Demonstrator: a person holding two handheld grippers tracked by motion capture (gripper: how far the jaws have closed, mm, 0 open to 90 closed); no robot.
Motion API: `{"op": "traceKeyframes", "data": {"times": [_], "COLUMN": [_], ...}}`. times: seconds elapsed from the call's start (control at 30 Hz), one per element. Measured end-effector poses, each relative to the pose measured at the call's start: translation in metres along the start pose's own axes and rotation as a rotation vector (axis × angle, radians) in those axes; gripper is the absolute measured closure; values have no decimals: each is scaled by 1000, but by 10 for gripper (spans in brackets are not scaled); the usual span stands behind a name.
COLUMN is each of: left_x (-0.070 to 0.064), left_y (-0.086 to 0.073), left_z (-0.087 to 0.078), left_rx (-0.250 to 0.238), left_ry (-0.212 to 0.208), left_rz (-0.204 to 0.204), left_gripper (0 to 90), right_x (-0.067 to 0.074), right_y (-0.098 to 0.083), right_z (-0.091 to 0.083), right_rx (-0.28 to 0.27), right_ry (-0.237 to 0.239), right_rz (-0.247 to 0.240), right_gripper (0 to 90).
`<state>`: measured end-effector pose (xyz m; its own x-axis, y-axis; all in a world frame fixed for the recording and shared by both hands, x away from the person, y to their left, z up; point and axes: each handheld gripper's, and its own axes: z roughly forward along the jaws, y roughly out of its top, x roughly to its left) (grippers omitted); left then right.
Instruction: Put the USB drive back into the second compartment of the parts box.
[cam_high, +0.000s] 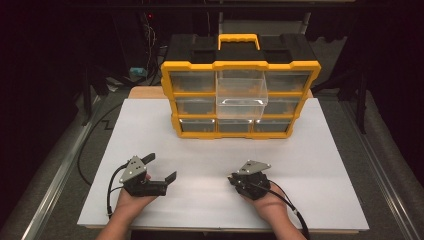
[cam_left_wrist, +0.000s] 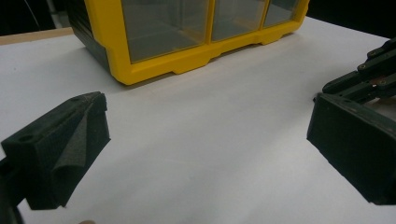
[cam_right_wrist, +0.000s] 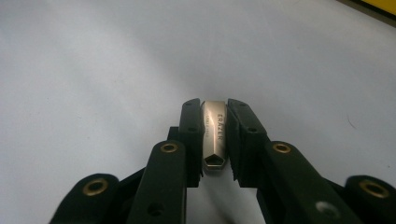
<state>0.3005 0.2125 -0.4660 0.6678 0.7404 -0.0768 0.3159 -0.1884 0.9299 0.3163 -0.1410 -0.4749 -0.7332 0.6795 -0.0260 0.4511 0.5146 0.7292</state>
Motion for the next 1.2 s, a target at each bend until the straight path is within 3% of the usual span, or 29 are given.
{"op": "traceKeyframes", "data": {"times": [1.0,1.2], "left_x": [2,2], "left_y": [0,0], "left_z": [0,0], "left_rx": [1,2], "left_ry": [3,4], "left_rz": [-5,-5], "left_gripper": [0,0], "right_x": [-3,-7], "right_y": [0,1], "right_z": [-1,-9], "right_rx": [-14,-28], "right_ry": [15,10], "right_rz": [-14,-16], "right_gripper": [802,802]}}
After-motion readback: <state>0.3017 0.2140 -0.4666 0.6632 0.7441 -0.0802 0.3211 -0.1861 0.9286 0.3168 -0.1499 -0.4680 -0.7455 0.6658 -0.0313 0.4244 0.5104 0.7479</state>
